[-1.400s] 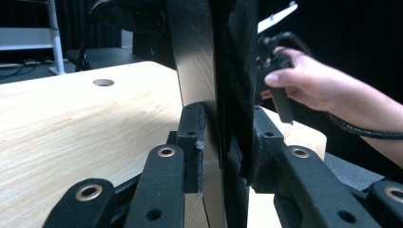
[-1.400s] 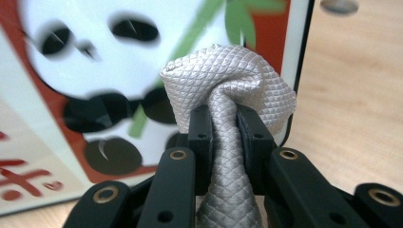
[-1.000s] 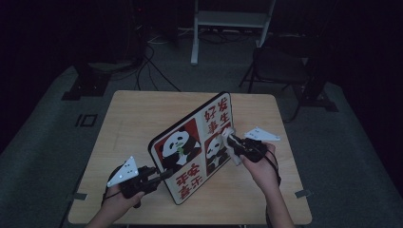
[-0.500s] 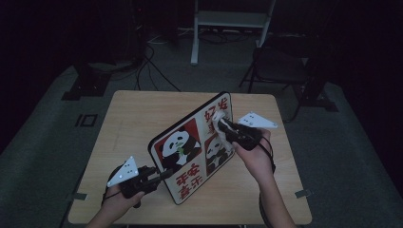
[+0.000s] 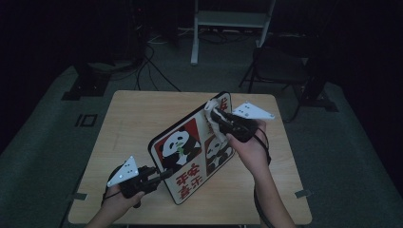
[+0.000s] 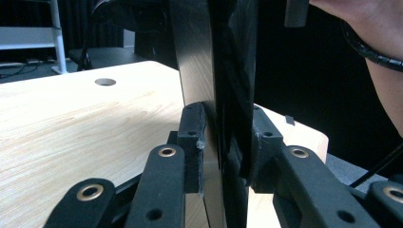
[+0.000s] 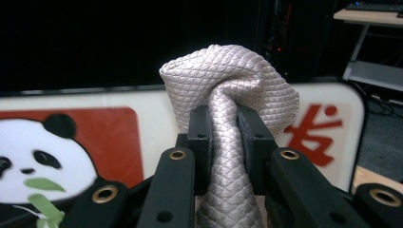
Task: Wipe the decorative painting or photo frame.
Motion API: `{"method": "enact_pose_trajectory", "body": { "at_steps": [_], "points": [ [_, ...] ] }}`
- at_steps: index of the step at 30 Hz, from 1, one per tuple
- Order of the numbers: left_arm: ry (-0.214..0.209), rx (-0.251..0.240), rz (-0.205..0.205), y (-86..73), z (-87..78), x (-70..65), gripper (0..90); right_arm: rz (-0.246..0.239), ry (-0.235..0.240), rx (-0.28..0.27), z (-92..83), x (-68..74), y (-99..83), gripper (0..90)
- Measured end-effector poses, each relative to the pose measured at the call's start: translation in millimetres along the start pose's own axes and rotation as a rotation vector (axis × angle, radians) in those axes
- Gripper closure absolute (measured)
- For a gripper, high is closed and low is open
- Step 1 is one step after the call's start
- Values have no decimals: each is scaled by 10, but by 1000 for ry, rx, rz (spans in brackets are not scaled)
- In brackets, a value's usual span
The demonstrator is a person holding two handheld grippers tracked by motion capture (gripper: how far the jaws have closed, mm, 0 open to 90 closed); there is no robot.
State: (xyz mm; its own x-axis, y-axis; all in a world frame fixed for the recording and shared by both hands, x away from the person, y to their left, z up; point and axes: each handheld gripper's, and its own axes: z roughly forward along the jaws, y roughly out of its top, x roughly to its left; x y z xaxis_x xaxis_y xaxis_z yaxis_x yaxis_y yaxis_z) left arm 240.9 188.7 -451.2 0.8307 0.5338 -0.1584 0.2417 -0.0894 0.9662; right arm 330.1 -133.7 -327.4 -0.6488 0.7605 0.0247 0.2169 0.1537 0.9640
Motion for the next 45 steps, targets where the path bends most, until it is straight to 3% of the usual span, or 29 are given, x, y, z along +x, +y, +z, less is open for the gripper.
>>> {"method": "enact_pose_trajectory", "body": {
  "at_steps": [5,12,27,45],
  "points": [
    [1,1,5,-1,-2,-4,728,-30,-18,8,63,79,54,777],
    [-14,-3,1,-8,-2,7,723,-50,-45,43,145,89,-16,777],
    [-11,-4,2,-8,3,3,719,-38,-42,85,173,39,-205,778],
    [-10,-1,4,-4,14,-10,714,-16,-41,165,192,-38,-591,778]
  ]
}}
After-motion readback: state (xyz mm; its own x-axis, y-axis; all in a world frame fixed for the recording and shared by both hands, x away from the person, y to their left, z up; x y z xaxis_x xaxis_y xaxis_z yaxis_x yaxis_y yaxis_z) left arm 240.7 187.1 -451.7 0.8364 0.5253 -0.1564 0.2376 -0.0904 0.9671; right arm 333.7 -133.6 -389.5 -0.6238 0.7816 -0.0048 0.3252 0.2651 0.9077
